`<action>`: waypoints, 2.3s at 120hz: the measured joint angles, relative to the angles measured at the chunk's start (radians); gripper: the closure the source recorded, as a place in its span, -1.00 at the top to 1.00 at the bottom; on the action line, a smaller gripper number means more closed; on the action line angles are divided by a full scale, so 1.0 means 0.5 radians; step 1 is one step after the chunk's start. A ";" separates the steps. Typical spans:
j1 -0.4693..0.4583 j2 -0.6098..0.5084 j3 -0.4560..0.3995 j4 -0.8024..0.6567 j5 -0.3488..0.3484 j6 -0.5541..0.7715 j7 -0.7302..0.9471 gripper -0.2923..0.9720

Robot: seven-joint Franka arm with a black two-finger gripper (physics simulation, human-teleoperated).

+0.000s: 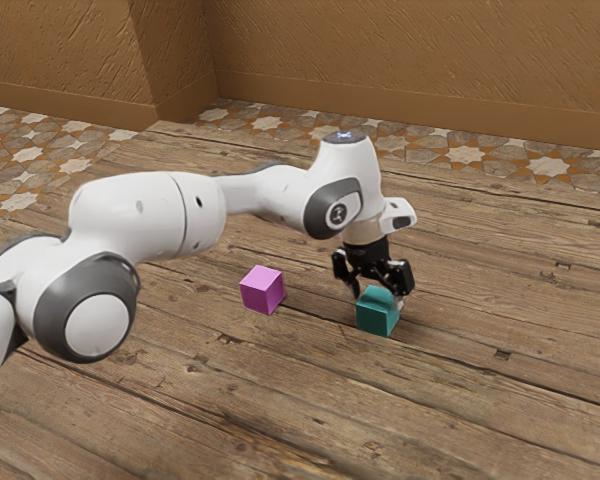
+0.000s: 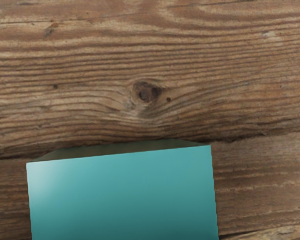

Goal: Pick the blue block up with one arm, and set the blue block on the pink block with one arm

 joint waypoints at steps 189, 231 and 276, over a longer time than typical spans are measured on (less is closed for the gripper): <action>-0.021 0.040 0.012 0.008 0.116 -0.014 -0.080 0.11; 0.022 -0.658 0.146 -0.823 0.096 0.037 -0.097 0.10; 0.047 -0.847 0.409 -0.968 0.177 0.155 -0.081 0.08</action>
